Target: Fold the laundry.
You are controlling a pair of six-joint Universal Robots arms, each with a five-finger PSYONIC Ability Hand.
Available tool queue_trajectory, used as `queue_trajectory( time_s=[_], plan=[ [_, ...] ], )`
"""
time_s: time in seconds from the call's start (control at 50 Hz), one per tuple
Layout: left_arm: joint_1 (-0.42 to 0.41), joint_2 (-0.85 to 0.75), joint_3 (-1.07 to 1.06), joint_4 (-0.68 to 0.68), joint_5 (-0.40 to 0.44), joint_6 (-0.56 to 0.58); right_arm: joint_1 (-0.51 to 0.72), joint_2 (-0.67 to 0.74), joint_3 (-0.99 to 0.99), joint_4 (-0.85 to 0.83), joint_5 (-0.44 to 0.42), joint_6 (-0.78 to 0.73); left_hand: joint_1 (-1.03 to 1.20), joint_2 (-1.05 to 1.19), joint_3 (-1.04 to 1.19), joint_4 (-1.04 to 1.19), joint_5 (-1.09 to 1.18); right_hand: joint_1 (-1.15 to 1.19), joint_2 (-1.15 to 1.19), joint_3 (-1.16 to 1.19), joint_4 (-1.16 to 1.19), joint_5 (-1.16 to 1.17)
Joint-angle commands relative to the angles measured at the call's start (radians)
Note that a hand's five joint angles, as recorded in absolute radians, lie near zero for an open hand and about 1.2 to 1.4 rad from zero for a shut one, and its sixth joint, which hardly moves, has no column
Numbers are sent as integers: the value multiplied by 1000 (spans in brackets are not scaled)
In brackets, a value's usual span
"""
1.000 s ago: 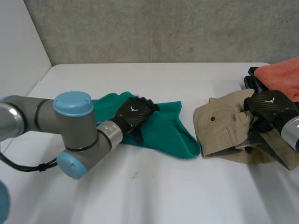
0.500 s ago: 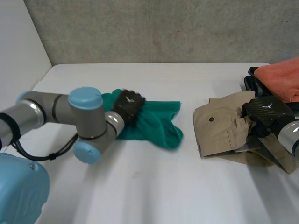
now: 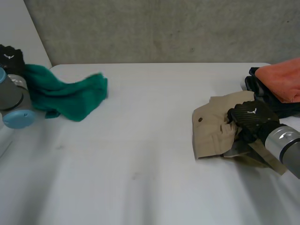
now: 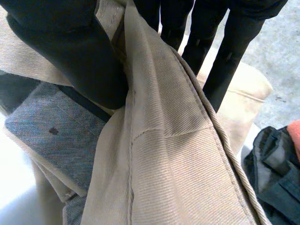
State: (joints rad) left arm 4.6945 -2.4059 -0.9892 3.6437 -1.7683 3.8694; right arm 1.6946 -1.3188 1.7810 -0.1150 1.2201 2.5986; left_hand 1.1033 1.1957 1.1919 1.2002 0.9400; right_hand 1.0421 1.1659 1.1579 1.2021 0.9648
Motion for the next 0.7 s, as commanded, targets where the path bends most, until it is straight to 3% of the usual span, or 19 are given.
queue_trajectory(
  time_s=[0.02, 0.04, 0.06, 0.26, 0.34, 0.42, 0.5, 0.6, 0.7],
  plan=[
    [13, -4, -43, 38, -20, 38, 23, 0, 9, 0, -1, 0, -504, -597, -593, -601, -516, 354, 230, 238, 194, 257],
    [-5, 20, -69, 35, -17, 30, 25, 0, 11, 0, -1, 0, -929, -1021, -1017, -1026, -940, 354, 230, 238, 194, 257],
    [-16, 36, -86, 33, -14, 27, 25, 0, 11, 0, -1, 0, -862, -954, -950, -959, -873, 354, 230, 238, 194, 257],
    [-212, 241, -354, 26, -10, -53, 40, -8, 9, 2, -2, 6, -929, -1021, -1017, -1026, -940, 354, 230, 238, 194, 257],
    [-344, 306, -468, -5, 49, -132, 60, -19, 2, 3, -4, 8, -929, -1021, -1017, -1026, -940, 354, 230, 238, 194, 257],
    [-489, 323, -537, -48, 159, -211, 111, -49, -15, 2, -8, 15, -929, -1021, -1017, -1026, -940, 354, 230, 238, 194, 257],
    [-559, 320, -537, -51, 184, -249, 187, -60, -58, 6, -25, 35, -929, -1021, -1017, -1026, -940, 354, 230, 238, 194, 257],
    [-556, 321, -506, -46, 153, -255, 310, -59, -153, 11, -60, 69, -929, -1021, -1017, -1026, -940, 354, 230, 238, 194, 257],
    [-488, 413, -514, -56, 30, -260, 442, -45, -271, 40, -138, 147, -929, -1021, -1017, -1026, -940, 354, 230, 238, 194, 257]
  ],
)
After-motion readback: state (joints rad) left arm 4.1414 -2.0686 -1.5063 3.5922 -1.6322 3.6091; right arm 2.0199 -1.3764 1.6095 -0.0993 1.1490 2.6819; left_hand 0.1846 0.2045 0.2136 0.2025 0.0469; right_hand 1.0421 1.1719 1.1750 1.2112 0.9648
